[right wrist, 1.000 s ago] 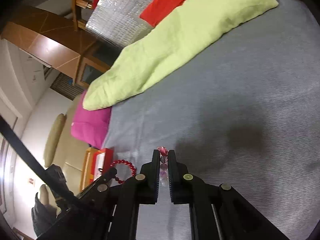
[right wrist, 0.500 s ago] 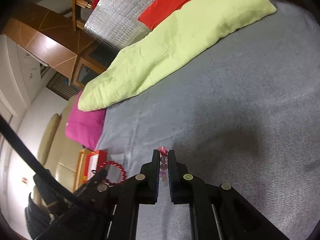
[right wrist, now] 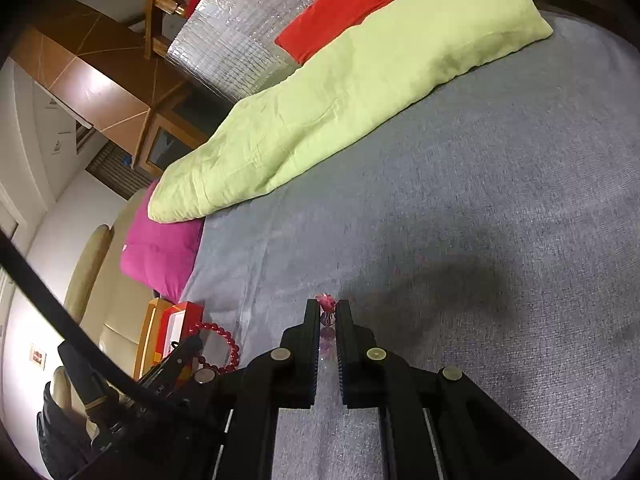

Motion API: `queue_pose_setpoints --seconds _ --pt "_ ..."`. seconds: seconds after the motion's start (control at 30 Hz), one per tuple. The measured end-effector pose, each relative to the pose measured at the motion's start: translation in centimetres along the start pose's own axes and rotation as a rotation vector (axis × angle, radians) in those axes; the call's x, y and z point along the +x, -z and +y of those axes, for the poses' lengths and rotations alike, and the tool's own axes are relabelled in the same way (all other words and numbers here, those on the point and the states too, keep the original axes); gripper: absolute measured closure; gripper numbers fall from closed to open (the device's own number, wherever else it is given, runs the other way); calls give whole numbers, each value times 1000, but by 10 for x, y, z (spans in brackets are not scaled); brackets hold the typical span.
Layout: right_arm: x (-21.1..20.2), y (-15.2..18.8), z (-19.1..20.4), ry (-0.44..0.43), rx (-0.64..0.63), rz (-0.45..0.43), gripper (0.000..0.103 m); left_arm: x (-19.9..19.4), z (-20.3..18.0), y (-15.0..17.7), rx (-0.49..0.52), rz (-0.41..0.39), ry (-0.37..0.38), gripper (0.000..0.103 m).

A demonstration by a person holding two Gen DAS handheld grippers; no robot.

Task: Organize jewelry
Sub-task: 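Lift both bracelets and carry them in both tools over the tray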

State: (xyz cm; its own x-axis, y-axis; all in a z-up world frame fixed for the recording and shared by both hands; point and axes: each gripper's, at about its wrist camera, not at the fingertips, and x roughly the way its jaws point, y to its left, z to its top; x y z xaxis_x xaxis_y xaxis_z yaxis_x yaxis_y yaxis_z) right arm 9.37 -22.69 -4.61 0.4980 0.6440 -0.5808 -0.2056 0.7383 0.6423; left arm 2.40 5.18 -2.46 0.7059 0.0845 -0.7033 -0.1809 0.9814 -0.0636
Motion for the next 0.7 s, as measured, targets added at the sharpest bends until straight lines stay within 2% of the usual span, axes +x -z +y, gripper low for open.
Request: queue_pose_setpoints --seconds 0.7 --pt "-4 1 6 0 -41 -25 95 0 -2 0 -3 -16 -17 94"
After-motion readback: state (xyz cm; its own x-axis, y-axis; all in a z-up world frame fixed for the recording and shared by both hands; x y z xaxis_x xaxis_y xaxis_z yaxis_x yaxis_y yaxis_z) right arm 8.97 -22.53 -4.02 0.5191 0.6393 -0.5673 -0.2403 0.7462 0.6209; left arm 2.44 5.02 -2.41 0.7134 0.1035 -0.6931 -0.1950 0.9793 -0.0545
